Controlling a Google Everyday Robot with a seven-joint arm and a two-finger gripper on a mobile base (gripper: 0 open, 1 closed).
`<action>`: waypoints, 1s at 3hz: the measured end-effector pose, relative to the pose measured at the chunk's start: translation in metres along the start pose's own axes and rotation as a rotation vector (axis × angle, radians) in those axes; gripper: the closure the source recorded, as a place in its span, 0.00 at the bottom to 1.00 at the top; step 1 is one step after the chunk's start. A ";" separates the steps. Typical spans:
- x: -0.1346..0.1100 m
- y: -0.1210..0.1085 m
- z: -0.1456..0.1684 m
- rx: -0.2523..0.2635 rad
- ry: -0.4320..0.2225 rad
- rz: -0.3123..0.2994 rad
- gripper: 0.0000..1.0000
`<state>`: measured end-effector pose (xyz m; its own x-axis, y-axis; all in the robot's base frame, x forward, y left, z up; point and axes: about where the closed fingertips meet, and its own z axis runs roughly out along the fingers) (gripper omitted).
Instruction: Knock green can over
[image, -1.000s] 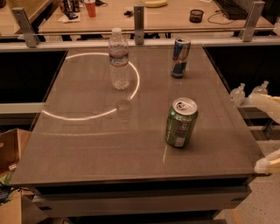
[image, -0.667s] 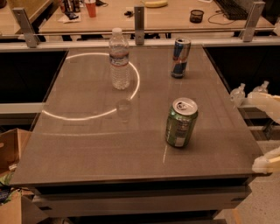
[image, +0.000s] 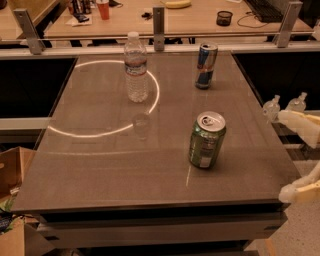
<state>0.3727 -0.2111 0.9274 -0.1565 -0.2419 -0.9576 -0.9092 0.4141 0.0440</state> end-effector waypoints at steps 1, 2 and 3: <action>0.013 0.005 0.019 -0.032 -0.037 -0.004 0.00; 0.024 0.006 0.040 -0.052 -0.063 -0.005 0.00; 0.034 0.005 0.064 -0.060 -0.083 -0.011 0.00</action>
Offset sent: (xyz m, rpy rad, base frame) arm 0.0159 0.0471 -0.0572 0.0991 -0.0223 0.0571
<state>0.3872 -0.1609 0.8765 -0.1166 -0.1715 -0.9783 -0.9325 0.3578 0.0484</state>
